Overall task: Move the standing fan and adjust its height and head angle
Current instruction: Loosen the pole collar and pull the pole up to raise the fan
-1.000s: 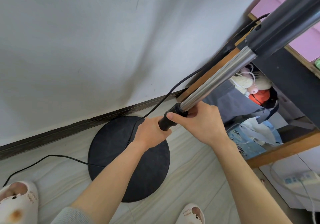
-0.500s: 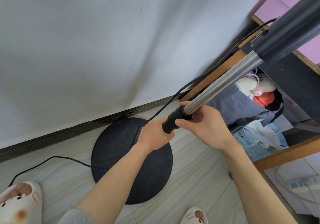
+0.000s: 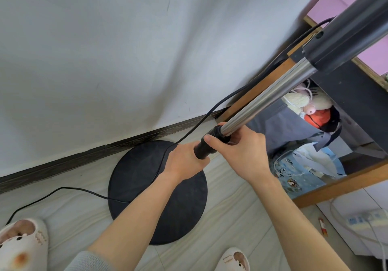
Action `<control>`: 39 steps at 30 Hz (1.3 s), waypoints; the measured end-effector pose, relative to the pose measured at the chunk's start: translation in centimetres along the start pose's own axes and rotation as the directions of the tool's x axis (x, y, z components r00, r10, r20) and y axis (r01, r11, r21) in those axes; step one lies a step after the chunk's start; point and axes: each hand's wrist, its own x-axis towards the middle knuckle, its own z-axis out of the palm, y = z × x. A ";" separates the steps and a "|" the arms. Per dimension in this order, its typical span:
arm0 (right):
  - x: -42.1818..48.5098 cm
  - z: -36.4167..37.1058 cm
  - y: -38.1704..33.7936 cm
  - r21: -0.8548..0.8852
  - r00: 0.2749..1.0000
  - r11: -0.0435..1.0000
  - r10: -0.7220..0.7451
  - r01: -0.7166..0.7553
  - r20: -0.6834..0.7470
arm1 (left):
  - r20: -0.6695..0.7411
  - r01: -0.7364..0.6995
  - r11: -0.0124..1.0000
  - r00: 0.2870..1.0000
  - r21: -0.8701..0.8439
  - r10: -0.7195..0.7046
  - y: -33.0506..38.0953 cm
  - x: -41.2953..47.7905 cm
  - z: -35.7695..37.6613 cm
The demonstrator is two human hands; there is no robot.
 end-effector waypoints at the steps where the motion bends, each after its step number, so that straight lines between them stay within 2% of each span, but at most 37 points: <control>1: 0.1 -0.2 0.0 0.003 1.000 1.000 -0.003 0.003 0.005 | -0.002 0.000 1.000 1.000 0.000 0.000 0.0 0.0 0.0; 5: 0.8 -1.9 0.7 0.143 0.949 0.987 0.020 -0.068 0.315 | -0.001 -0.007 1.000 1.000 -0.020 0.007 0.1 -0.2 -0.2; 6: 0.7 -1.7 0.9 0.144 0.951 0.988 0.015 -0.062 0.308 | 0.003 -0.010 1.000 1.000 -0.028 0.010 0.2 -0.2 -0.2; 9: -0.3 0.0 0.6 0.068 0.995 0.998 0.011 -0.018 0.103 | -0.004 -0.010 1.000 1.000 -0.023 0.010 0.4 -0.1 -0.4; 11: -0.8 0.7 0.6 0.034 0.999 0.999 0.016 -0.018 0.046 | 0.005 -0.007 1.000 1.000 -0.025 0.008 0.4 -0.1 -0.4; 13: -0.6 0.2 0.7 0.051 0.996 0.998 0.018 -0.022 0.084 | 0.005 -0.002 1.000 1.000 -0.029 0.002 0.4 -0.2 -0.4; 16: 0.1 -0.8 1.0 0.185 0.968 0.980 0.023 -0.071 0.252 | 0.007 -0.001 1.000 1.000 -0.024 0.002 0.2 -0.1 -0.3; 22: -1.2 0.9 1.0 0.012 1.000 1.000 0.002 -0.003 0.031 | -0.011 -0.002 1.000 1.000 -0.025 0.001 0.1 0.0 -0.1; 24: -1.2 1.0 1.2 0.073 0.999 0.997 0.002 -0.005 0.037 | -0.017 0.000 0.999 1.000 -0.033 -0.001 0.1 -0.1 -0.2; 28: -0.8 1.0 1.6 0.251 0.989 0.967 0.000 -0.037 0.146 | 0.023 0.008 0.998 1.000 -0.062 -0.006 0.4 0.1 -0.3; 31: 0.1 0.9 1.9 0.433 0.986 0.896 0.036 -0.103 0.160 | 0.138 0.094 0.989 0.987 -0.112 -0.078 -1.3 0.0 -0.5; 33: 0.5 1.5 1.9 0.537 0.984 0.835 0.029 -0.119 0.173 | 0.209 0.152 0.986 0.969 -0.067 -0.135 -3.3 -0.5 -0.2; 35: 0.6 2.9 1.6 0.624 0.982 0.771 0.004 -0.122 0.187 | 0.210 0.170 0.985 0.965 -0.032 -0.159 -4.8 -0.8 0.3; 37: 0.7 4.4 1.3 0.650 0.990 0.753 0.014 -0.103 0.140 | 0.168 0.171 0.985 0.972 -0.021 -0.165 -5.3 -0.8 0.9; 39: 0.5 5.7 0.7 0.647 0.995 0.758 0.099 -0.075 -0.001 | 0.089 0.177 0.984 0.980 0.011 -0.177 -5.2 -1.0 1.6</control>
